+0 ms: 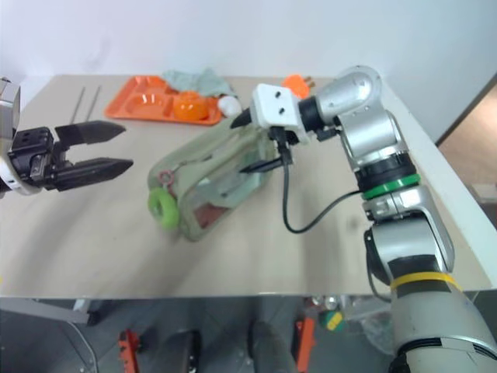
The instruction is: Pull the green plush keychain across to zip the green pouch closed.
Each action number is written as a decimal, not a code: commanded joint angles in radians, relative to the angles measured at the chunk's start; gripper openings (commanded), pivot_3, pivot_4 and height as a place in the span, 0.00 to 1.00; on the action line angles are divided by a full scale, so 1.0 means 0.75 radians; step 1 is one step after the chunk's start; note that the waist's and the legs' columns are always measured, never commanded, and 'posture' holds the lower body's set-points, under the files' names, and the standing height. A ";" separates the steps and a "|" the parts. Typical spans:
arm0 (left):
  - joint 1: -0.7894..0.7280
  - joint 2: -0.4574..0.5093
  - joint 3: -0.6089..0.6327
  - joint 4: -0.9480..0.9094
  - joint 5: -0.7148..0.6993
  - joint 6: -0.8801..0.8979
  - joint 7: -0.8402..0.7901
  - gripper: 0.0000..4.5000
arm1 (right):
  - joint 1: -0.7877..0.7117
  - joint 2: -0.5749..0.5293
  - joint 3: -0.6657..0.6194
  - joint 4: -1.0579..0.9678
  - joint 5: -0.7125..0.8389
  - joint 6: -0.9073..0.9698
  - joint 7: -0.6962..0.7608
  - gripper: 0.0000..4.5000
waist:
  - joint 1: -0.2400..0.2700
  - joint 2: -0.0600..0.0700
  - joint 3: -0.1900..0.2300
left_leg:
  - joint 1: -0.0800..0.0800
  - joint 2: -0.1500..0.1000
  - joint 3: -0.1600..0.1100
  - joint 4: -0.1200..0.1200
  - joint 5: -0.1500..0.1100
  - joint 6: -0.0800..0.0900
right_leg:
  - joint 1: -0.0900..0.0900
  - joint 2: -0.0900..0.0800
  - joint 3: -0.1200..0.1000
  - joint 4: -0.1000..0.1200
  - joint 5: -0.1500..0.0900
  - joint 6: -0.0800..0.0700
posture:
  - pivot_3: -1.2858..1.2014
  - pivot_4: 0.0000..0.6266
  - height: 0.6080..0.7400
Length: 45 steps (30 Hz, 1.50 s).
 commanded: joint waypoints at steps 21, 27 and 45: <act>0.089 -0.122 0.026 -0.095 -0.029 -0.044 0.140 0.99 | -0.004 0.054 0.081 0.220 -0.210 -0.264 0.105 0.08 | 0.000 0.000 0.000 | 0.001 0.000 -0.002 0.001 0.000 -0.001 | 0.001 0.000 -0.001 0.002 0.000 -0.001 | 0.52 0.24 1.00; 0.116 -0.143 0.025 -0.118 -0.040 -0.058 0.166 0.99 | -0.028 0.062 0.060 0.248 -0.215 -0.262 0.080 0.04 | 0.001 0.000 0.000 | 0.003 0.000 -0.004 0.001 0.001 -0.001 | 0.003 0.000 -0.002 0.002 0.001 -0.001 | 0.52 0.24 1.00; 0.176 -0.163 0.063 -0.154 -0.096 -0.073 0.231 0.99 | -0.068 -0.045 -0.052 -0.152 -0.170 0.280 0.010 0.04 | 0.006 0.002 0.001 | 0.000 0.000 -0.007 0.001 0.001 -0.002 | 0.003 0.000 -0.004 0.001 -0.001 -0.002 | 0.52 0.24 1.00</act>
